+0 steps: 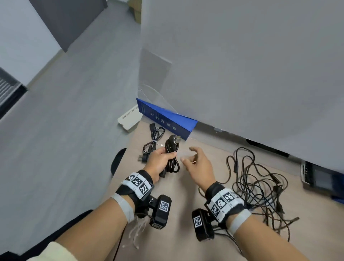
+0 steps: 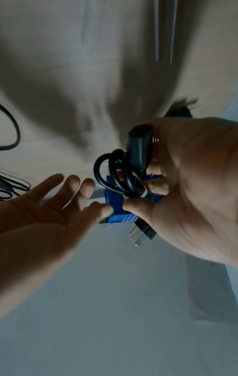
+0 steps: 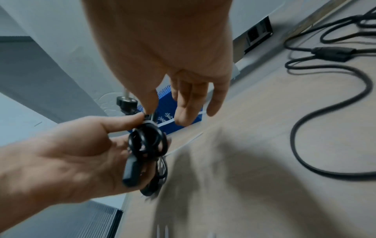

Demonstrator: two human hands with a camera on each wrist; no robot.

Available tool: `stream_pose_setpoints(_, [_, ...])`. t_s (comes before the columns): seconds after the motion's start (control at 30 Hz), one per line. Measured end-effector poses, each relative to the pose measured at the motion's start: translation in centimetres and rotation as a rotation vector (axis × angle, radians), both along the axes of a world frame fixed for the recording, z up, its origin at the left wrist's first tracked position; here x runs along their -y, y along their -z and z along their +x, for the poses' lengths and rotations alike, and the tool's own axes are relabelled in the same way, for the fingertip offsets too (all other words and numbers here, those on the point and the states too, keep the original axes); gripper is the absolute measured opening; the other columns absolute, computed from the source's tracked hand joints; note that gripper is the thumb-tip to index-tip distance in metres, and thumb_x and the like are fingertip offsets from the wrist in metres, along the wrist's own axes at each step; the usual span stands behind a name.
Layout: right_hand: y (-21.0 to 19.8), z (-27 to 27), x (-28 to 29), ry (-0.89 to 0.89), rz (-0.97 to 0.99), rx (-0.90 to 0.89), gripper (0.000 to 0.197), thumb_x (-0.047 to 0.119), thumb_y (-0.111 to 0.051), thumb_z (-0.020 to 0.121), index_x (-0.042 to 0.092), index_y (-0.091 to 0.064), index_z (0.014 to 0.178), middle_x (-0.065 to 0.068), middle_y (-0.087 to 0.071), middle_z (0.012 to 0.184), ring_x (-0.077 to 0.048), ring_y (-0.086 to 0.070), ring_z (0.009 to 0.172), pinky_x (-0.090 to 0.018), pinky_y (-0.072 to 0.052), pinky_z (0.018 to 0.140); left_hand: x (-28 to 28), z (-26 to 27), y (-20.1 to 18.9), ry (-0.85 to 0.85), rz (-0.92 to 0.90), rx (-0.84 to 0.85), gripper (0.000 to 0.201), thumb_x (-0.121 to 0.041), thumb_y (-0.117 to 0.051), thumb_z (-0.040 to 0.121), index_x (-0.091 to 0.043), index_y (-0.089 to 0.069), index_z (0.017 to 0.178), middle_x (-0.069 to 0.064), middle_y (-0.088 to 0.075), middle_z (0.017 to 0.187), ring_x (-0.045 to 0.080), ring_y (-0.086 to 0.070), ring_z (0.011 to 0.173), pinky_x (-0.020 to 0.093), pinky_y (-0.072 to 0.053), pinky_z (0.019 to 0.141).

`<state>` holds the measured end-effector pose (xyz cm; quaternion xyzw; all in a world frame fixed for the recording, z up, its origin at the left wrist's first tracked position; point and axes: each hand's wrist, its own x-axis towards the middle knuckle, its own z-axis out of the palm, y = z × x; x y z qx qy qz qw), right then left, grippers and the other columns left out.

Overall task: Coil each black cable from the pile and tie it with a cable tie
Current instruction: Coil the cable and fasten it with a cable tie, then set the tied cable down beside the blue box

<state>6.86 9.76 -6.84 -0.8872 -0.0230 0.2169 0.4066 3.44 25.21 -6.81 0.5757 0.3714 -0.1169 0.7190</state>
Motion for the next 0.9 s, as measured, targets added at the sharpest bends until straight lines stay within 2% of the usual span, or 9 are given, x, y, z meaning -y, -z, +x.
stream_pose_setpoints(0.07, [0.1,-0.2,-1.2,-0.036,-0.004,-0.11,0.034,0.047,-0.071,0.087,0.023,-0.062,0.109,0.007,-0.067,0.087,-0.008,-0.063,0.08,-0.018,-0.046,0.069,-0.5,0.8,0.3,-0.015,-0.056,-0.029,0.014,-0.01,-0.068,0.091,-0.003,-0.072,0.104,0.016,-0.074,0.096,0.022,-0.069,0.079,0.028,-0.057,0.064])
stream_pose_setpoints(0.17, [1.7,0.2,-2.9,-0.05,-0.007,-0.226,0.046,0.061,-0.069,0.071,0.024,-0.071,0.097,0.004,-0.074,0.09,-0.016,-0.07,0.086,-0.041,-0.057,0.084,-0.9,1.5,0.3,0.1,-0.177,-0.049,0.013,-0.011,-0.064,0.095,-0.001,-0.072,0.099,0.013,-0.074,0.086,0.018,-0.069,0.071,0.023,-0.054,0.053])
stream_pose_setpoints(0.23, [2.9,0.8,-3.5,0.066,0.013,-0.242,0.044,0.058,-0.07,0.066,0.024,-0.073,0.093,0.003,-0.075,0.087,-0.021,-0.071,0.086,-0.046,-0.058,0.084,-1.8,1.8,1.0,0.131,-0.158,-0.02,0.01,-0.012,-0.065,0.095,-0.007,-0.074,0.095,0.006,-0.073,0.083,0.015,-0.069,0.077,0.024,-0.058,0.065])
stream_pose_setpoints(0.33, [3.7,1.5,-4.4,0.148,-0.048,-0.237,0.032,0.045,-0.076,0.079,0.02,-0.072,0.098,0.001,-0.075,0.093,-0.022,-0.07,0.09,-0.039,-0.056,0.086,-4.9,2.2,3.9,0.164,0.397,-0.039,0.029,-0.033,-0.076,0.079,-0.028,-0.073,0.108,-0.006,-0.07,0.109,0.015,-0.065,0.105,0.035,-0.052,0.098])
stream_pose_setpoints(0.43, [4.7,1.6,-5.9,0.121,-0.091,-0.254,0.037,0.045,-0.074,0.083,0.016,-0.069,0.107,0.0,-0.073,0.1,-0.021,-0.067,0.094,-0.031,-0.052,0.084,-7.4,2.0,6.1,0.293,0.761,-0.198,0.057,-0.04,-0.082,0.069,-0.035,-0.061,0.122,-0.002,-0.057,0.123,0.022,-0.053,0.119,0.044,-0.043,0.106])
stream_pose_setpoints(0.5, [5.5,1.4,-7.5,0.115,-0.098,-0.271,0.042,0.046,-0.073,0.085,0.014,-0.065,0.112,0.0,-0.07,0.102,-0.02,-0.064,0.094,-0.028,-0.047,0.081,-8.2,1.6,6.9,0.344,0.773,-0.218,0.055,-0.039,-0.083,0.068,-0.036,-0.062,0.118,-0.003,-0.061,0.119,0.022,-0.057,0.116,0.042,-0.046,0.102])
stream_pose_setpoints(0.67, [6.6,1.8,-10.7,0.191,-0.096,-0.313,0.047,0.052,-0.068,0.088,0.011,-0.054,0.107,-0.005,-0.066,0.104,-0.026,-0.061,0.098,-0.033,-0.046,0.082,-9.9,1.0,7.5,0.189,0.677,-0.156,0.029,-0.028,-0.082,0.071,-0.035,-0.069,0.095,-0.014,-0.07,0.083,0.019,-0.068,0.087,0.034,-0.055,0.084])
stream_pose_setpoints(0.8, [7.1,2.4,-11.8,0.171,-0.146,-0.312,0.03,0.042,-0.064,0.092,0.018,-0.052,0.079,-0.008,-0.07,0.097,-0.028,-0.063,0.094,-0.032,-0.046,0.077,-11.0,0.8,7.7,0.239,0.624,-0.112,0.028,-0.028,-0.081,0.072,-0.045,-0.067,0.088,-0.018,-0.071,0.082,0.011,-0.069,0.082,0.037,-0.056,0.084])
stream_pose_setpoints(0.9, [7.2,2.6,-11.6,0.232,-0.105,-0.355,0.03,0.037,-0.065,0.093,0.021,-0.048,0.074,-0.004,-0.065,0.093,-0.023,-0.059,0.087,-0.029,-0.042,0.076,-11.1,1.6,7.6,0.295,0.613,-0.085,0.033,-0.016,-0.079,0.078,-0.035,-0.07,0.103,-0.013,-0.072,0.088,0.016,-0.069,0.09,0.034,-0.054,0.088])
